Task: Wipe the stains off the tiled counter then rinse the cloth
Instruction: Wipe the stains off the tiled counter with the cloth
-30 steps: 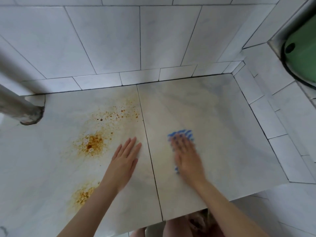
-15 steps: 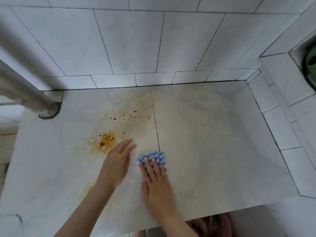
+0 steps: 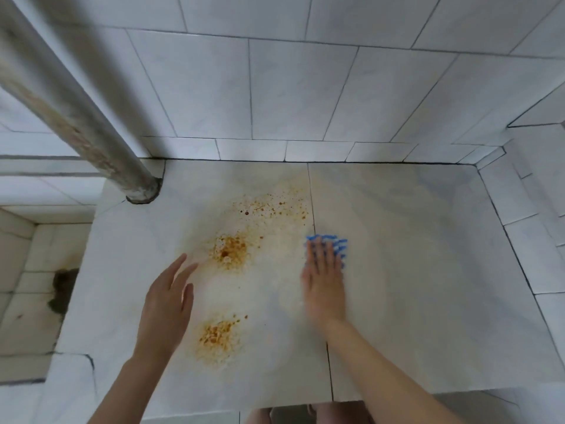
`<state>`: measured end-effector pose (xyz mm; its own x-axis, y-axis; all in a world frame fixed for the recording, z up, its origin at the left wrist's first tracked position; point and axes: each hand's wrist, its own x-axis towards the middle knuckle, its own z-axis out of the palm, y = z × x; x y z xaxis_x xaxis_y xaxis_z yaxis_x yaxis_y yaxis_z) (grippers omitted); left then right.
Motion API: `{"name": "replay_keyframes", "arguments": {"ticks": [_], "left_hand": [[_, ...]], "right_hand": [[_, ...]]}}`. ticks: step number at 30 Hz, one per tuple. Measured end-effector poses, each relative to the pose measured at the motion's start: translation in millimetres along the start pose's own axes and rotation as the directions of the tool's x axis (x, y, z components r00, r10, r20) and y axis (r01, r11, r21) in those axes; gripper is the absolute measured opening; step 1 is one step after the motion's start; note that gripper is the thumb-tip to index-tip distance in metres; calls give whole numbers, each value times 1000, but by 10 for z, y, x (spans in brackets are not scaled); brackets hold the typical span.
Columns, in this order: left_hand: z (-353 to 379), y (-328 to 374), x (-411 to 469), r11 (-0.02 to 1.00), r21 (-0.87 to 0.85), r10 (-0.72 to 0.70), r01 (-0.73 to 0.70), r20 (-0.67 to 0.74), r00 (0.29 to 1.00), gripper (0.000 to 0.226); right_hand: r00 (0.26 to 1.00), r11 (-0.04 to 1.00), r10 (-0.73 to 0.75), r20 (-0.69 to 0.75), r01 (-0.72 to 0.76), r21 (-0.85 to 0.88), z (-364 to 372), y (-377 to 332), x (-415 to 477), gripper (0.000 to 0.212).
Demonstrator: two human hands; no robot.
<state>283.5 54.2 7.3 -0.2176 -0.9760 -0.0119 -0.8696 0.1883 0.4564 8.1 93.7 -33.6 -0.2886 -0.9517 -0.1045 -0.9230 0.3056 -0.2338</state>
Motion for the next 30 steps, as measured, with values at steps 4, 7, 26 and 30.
{"name": "replay_keyframes", "arguments": {"ticks": [4, 7, 26, 30], "left_hand": [[-54, -229, -93, 996, -12, -91, 91, -33, 995, 41], [-26, -348, -117, 990, 14, -142, 142, -40, 989, 48], [165, -478, -68, 981, 135, -129, 142, -98, 987, 59], [162, -460, -65, 981, 121, -139, 153, -114, 984, 61]], "right_hand": [[971, 972, -232, 62, 230, 44, 169, -763, -317, 52], [929, 937, -350, 121, 348, 35, 221, -932, -454, 51], [975, 980, -189, 120, 195, -39, 12, -649, 836, 56], [871, 889, -455, 184, 456, 40, 220, -1223, 308, 56]]}}
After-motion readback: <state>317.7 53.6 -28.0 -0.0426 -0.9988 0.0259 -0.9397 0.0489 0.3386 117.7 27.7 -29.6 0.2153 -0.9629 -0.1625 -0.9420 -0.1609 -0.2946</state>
